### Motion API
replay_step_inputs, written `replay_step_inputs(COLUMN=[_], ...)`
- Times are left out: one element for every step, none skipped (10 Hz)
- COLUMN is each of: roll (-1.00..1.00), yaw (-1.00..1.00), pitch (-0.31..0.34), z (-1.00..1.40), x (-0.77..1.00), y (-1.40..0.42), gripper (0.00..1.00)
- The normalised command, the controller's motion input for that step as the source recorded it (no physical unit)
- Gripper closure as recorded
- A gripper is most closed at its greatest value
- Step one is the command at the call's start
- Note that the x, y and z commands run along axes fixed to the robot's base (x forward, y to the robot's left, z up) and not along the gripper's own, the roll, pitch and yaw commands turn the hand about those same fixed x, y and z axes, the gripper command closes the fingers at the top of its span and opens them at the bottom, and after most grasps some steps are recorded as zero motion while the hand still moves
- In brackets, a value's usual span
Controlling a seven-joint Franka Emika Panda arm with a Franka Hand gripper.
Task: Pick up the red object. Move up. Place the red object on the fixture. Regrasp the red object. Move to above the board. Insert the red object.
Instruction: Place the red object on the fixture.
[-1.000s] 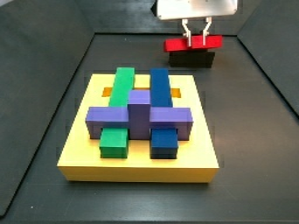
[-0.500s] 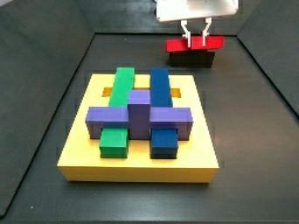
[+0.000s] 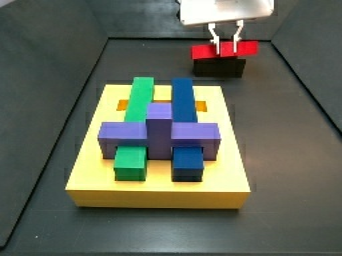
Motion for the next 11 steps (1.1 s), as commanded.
replay_step_inputs(roll=[-1.00, -0.86, -0.38, -0.01, 0.00, -0.04, -0.02, 0.00, 0.00, 0.00, 0.00], yaw=[0.00, 0.00, 0.00, -0.05, -0.17, -0.22, -0.36, -0.34, -0.28, 0.00, 0.00], pitch=[0.086, 0.049, 0.000, 0.000, 0.034, 0.000, 0.117, 0.114, 0.000, 0.000, 0.000], z=[0.09, 0.02, -0.01, -0.12, -0.13, -0.17, -0.25, -0.21, -0.22, 0.00, 0.00], x=[0.29, 0.23, 0.12, 0.04, 0.00, 0.00, -0.17, -0.27, -0.15, 0.00, 0.00], y=[0.27, 0.27, 0.13, 0.00, 0.00, 0.00, 0.00, 0.06, 0.02, 0.00, 0.00], gripper=[1.00, 1.00, 1.00, 1.00, 1.00, 1.00, 1.00, 1.00, 1.00, 1.00, 0.00])
